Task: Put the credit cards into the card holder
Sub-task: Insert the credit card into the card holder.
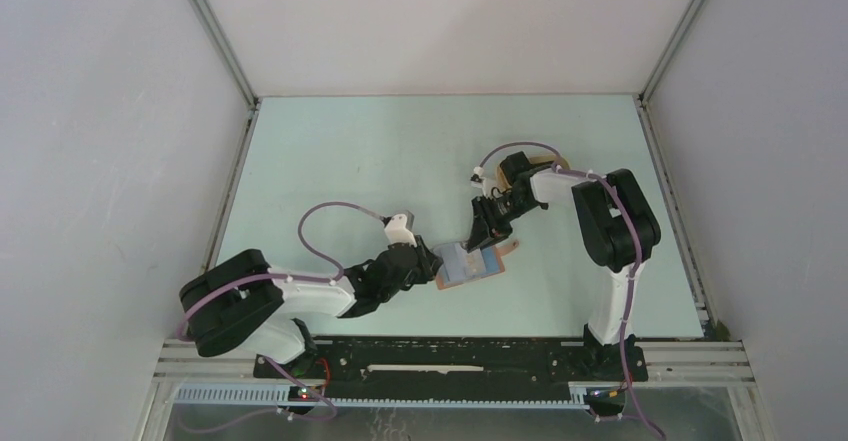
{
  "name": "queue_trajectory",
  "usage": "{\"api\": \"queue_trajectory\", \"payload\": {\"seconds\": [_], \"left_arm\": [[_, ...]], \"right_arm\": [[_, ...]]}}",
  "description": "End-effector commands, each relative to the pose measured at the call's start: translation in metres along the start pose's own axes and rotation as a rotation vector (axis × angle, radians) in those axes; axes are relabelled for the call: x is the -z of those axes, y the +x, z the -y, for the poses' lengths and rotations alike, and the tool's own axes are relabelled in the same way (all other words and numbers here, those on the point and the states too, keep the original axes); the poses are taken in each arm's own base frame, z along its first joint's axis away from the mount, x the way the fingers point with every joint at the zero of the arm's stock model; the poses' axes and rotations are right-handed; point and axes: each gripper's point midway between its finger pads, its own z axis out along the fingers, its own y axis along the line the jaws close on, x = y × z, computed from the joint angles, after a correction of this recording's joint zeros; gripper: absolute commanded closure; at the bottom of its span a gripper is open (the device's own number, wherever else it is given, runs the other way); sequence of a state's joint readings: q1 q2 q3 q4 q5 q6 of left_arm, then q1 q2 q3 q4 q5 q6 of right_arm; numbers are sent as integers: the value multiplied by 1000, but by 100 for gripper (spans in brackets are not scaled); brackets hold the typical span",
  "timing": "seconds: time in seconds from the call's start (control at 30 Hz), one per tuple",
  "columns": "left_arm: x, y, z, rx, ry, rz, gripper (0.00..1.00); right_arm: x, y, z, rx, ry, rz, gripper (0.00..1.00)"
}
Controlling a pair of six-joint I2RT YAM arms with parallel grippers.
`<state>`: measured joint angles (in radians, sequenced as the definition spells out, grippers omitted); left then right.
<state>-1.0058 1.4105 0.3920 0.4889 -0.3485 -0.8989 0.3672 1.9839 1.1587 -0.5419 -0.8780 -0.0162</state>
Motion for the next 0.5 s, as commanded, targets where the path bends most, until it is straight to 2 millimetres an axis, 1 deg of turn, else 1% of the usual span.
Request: {"api": "queue_trajectory", "payload": {"seconds": [0.0,0.2,0.3,0.47], "left_arm": [[-1,-1,-1,-6,-18,5,73],[-3,3,2,-12,-3,-12,61],[-5,6,4,-16,7,-26,60],[-10,12,8,-19,20,-52,61]], "right_arm": [[7,-8,0,95,90,15,58],[4,-6,0,119,121,0,57],[0,-5,-3,124,113,-12,57],[-6,-1,-13,102,55,-30,57]]}}
